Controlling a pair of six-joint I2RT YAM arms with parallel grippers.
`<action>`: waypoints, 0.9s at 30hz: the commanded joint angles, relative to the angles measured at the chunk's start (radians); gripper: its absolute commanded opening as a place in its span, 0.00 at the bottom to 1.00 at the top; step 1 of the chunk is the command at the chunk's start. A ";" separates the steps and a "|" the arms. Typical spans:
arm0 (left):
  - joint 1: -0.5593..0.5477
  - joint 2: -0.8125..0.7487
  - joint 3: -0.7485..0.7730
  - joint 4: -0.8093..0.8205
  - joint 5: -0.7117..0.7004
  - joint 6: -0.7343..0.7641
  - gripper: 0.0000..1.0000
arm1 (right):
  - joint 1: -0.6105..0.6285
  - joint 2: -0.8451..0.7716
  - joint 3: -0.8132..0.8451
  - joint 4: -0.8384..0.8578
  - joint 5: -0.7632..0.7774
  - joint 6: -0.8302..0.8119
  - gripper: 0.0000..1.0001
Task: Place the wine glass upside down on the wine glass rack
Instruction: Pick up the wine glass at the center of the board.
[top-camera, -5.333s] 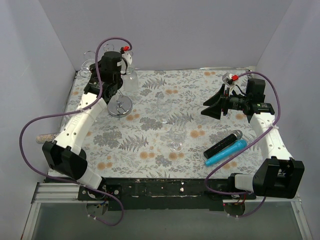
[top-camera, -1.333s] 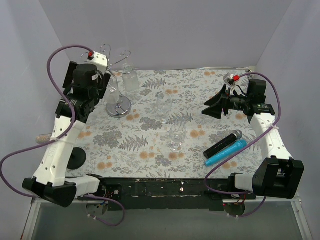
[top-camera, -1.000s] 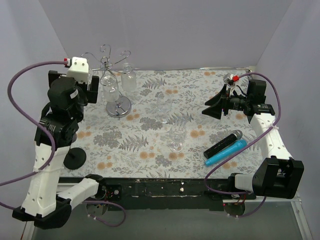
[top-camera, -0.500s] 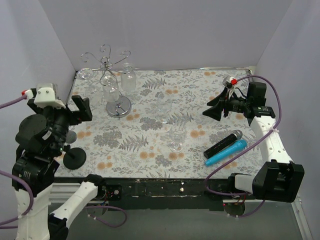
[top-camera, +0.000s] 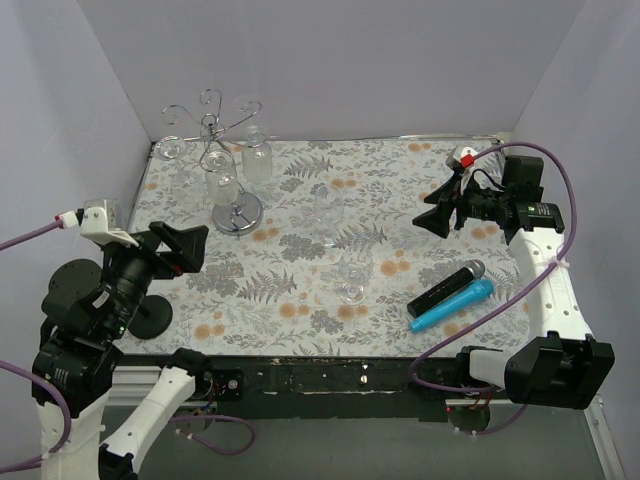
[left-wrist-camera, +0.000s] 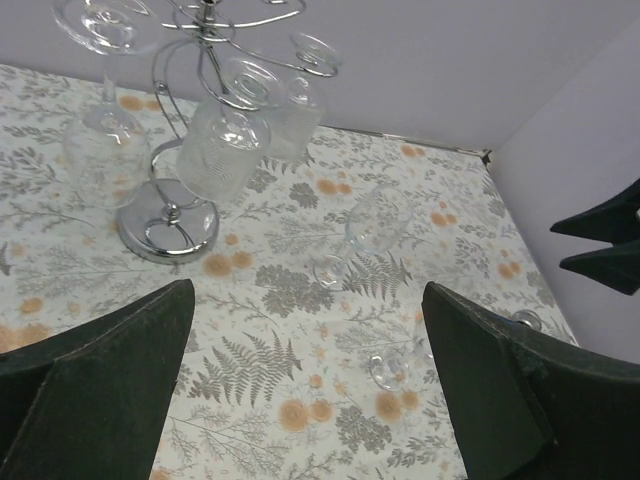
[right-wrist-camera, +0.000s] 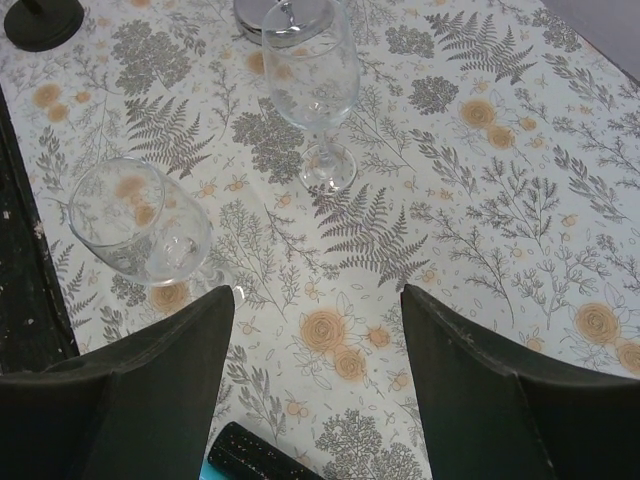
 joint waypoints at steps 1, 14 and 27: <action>-0.003 -0.058 -0.058 0.053 0.103 -0.079 0.98 | -0.004 -0.010 0.055 -0.073 0.016 -0.047 0.76; -0.003 -0.159 -0.225 0.139 0.230 -0.165 0.98 | 0.001 0.013 0.084 -0.096 0.060 -0.028 0.76; -0.003 -0.175 -0.281 0.181 0.265 -0.164 0.98 | 0.029 0.022 0.099 -0.145 0.125 -0.074 0.76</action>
